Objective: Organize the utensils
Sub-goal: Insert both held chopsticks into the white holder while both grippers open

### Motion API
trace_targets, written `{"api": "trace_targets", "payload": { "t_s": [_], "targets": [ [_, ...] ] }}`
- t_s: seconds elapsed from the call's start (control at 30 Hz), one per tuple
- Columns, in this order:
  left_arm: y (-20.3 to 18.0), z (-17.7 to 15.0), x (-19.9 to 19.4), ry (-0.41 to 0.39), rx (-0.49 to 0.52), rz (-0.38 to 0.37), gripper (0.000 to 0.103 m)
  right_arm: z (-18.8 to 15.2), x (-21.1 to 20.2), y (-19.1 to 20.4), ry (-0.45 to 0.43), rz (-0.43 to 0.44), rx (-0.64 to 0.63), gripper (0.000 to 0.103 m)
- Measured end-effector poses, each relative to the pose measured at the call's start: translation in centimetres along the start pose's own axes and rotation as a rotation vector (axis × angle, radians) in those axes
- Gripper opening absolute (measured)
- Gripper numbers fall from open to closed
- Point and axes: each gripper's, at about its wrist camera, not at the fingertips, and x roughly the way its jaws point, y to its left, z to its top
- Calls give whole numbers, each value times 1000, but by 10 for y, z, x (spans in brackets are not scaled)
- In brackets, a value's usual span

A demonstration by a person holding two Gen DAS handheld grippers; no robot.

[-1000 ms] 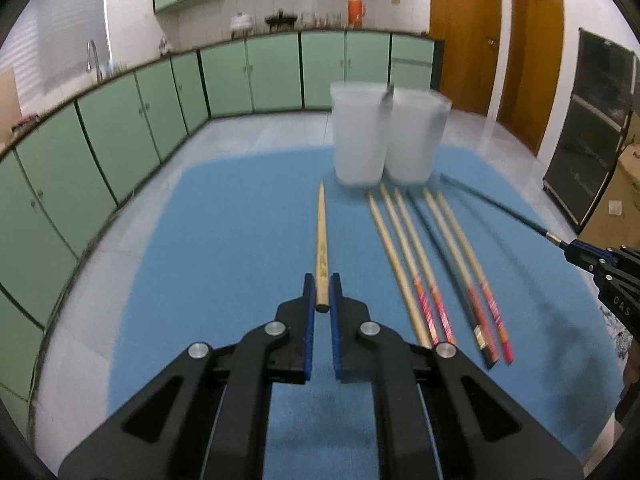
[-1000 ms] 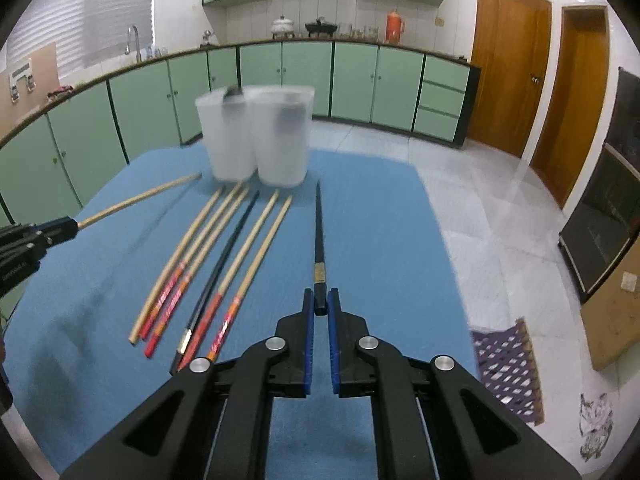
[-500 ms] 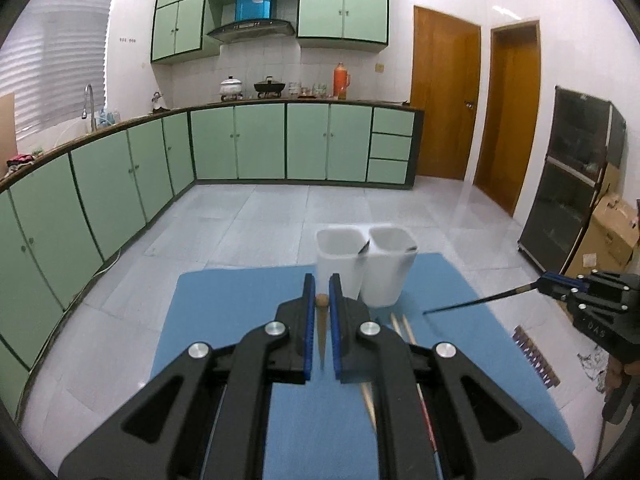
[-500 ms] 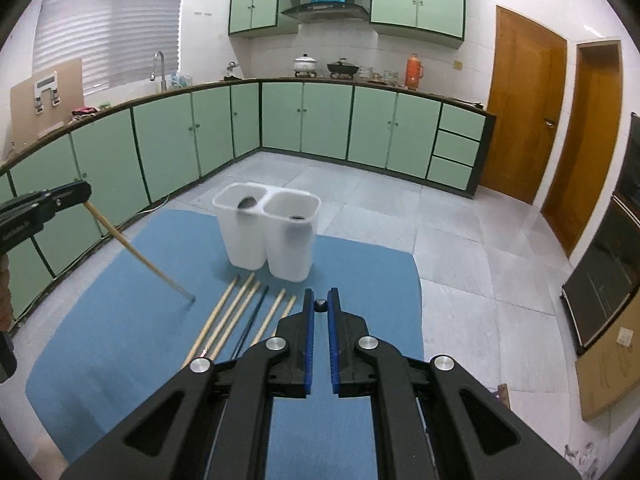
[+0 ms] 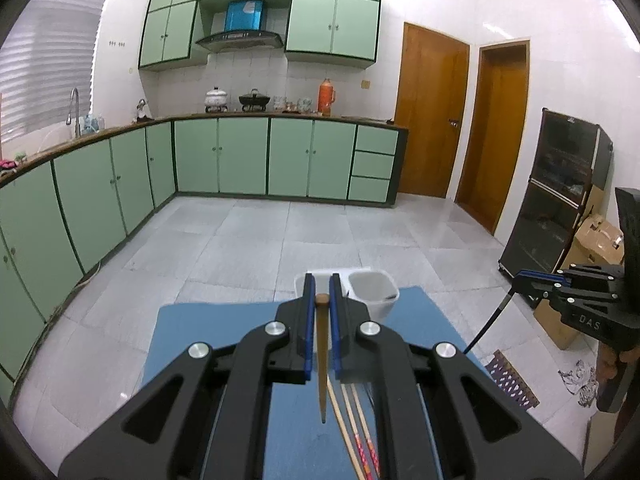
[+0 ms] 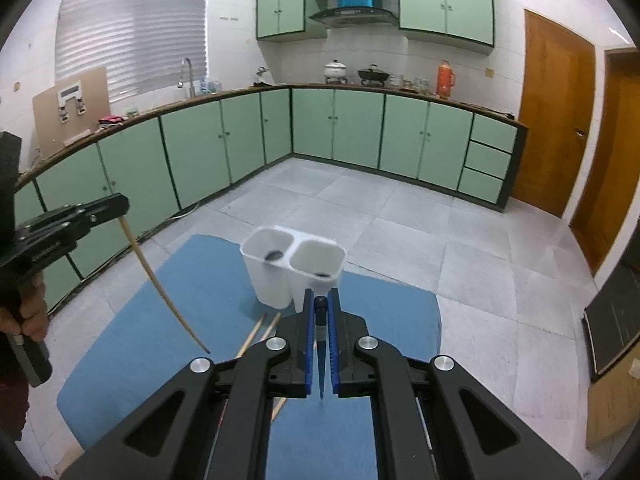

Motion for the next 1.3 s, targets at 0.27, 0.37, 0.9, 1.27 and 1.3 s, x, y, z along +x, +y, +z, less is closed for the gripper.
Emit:
{"api": "trace_targets", "payload": {
  "t_s": [0.27, 0.37, 0.9, 1.27, 1.3],
  "targets": [
    [-10, 48, 1, -110, 12, -20, 6, 53, -7, 7, -73, 38, -37, 6],
    [-15, 66, 6, -152, 15, -20, 6, 78, -9, 4, -117, 70, -22, 6],
    [-33, 78, 122, -108, 22, 19, 6, 107, 89, 1, -112, 17, 21, 6],
    [-13, 50, 141, -28, -5, 15, 34, 69, 127, -14, -34, 15, 67, 9],
    [-11, 49, 138, -30, -6, 13, 39, 69, 127, -17, -36, 16, 70, 13]
  ]
}}
